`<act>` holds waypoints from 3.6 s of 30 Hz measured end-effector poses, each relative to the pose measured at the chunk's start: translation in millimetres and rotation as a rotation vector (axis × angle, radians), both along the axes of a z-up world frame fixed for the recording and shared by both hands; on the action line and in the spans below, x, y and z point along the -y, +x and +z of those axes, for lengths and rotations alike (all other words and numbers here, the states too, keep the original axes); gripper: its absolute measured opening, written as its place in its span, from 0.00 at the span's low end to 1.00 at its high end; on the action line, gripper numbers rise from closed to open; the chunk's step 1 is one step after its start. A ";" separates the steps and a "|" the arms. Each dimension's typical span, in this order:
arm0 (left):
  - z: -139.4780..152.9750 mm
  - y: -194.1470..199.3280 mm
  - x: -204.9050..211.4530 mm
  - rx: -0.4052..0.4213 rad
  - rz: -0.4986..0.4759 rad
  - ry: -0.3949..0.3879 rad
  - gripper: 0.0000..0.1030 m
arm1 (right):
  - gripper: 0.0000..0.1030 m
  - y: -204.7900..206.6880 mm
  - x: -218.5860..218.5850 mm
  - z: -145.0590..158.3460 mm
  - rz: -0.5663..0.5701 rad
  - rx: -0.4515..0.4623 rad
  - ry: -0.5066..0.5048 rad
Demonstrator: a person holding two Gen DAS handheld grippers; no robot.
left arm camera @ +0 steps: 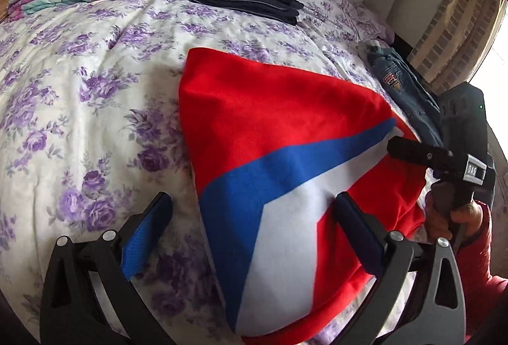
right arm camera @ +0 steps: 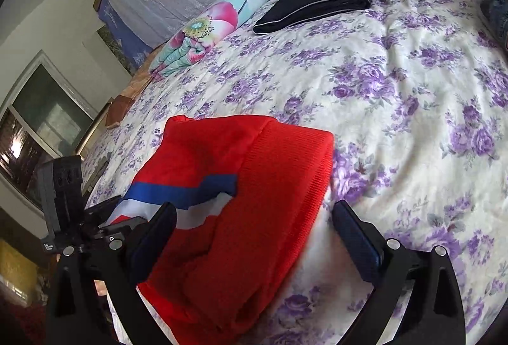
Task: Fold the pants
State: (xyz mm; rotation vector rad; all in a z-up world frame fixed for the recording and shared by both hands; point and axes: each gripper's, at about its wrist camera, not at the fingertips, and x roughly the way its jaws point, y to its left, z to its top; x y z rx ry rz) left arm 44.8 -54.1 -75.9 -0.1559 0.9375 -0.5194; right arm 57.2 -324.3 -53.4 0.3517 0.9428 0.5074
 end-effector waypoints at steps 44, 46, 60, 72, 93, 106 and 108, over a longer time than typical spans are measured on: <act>78.6 382.6 48.8 0.322 0.374 0.029 0.79 | 0.81 339.5 47.0 86.5 -0.539 0.590 -0.309; 87.2 379.6 55.7 0.340 0.348 0.042 0.86 | 0.81 344.2 25.4 94.0 -0.481 0.604 -0.388; 66.6 392.6 94.6 0.385 0.308 0.314 0.95 | 0.92 362.9 11.5 51.2 -0.453 0.507 -0.563; 60.9 353.6 78.5 0.321 0.315 0.217 0.96 | 0.96 307.5 8.6 44.6 -0.474 0.476 -0.533; 108.4 127.3 56.1 0.547 0.312 0.248 0.96 | 0.97 105.2 -28.2 79.2 -0.603 0.641 -0.456; 102.0 134.6 41.5 0.515 0.328 0.200 0.96 | 0.97 112.3 -33.1 72.5 -0.553 0.600 -0.424; 101.8 135.4 40.6 0.508 0.339 0.205 0.96 | 0.97 111.4 -35.5 72.4 -0.546 0.607 -0.433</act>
